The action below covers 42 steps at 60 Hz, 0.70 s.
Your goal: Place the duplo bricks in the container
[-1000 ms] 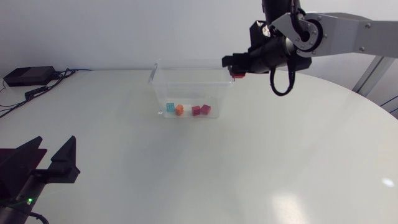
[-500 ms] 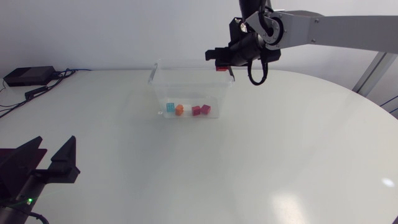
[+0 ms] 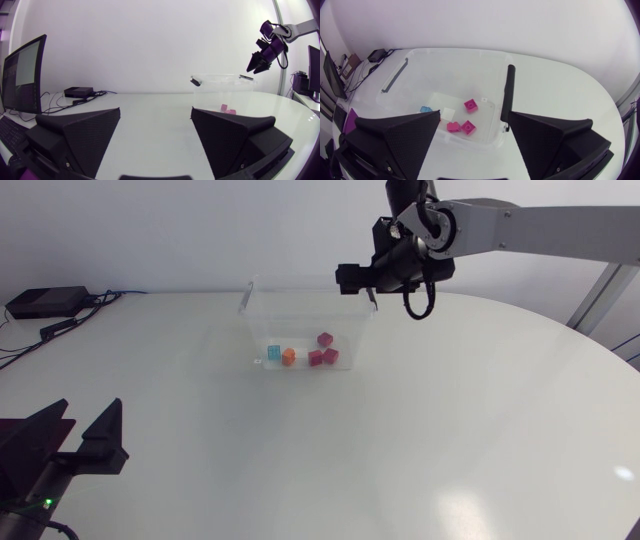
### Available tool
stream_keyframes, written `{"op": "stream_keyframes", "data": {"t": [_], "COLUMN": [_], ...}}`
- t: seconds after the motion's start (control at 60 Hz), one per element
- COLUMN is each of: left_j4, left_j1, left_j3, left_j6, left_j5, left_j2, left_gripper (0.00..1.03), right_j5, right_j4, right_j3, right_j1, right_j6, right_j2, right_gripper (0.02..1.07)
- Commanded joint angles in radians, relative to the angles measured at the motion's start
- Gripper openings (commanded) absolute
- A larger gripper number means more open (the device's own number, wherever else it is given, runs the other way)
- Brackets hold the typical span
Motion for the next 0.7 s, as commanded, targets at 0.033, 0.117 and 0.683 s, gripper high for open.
{"op": "stream_keyframes", "data": {"t": [0.033, 0.117, 0.683], "left_j4": [0.009, 0.009, 0.009], "left_j1": [0.006, 0.006, 0.006], "left_j3": [-0.018, -0.018, -0.018], "left_j6": [0.014, 0.014, 0.014], "left_j5": [-0.001, -0.001, -0.001], "left_j2": [-0.012, -0.012, -0.012], "left_gripper": [0.99, 0.99, 0.99], "right_j5": [0.038, 0.089, 0.192], "right_j4": [-0.032, -0.052, 0.086], "right_j3": [0.028, 0.013, -0.573], "right_j1": [-0.035, -0.055, -0.133], "right_j6": [-0.025, -0.028, -0.112], "right_j2": [-0.073, -0.150, -0.871], "right_gripper": [1.03, 1.03, 1.03]}}
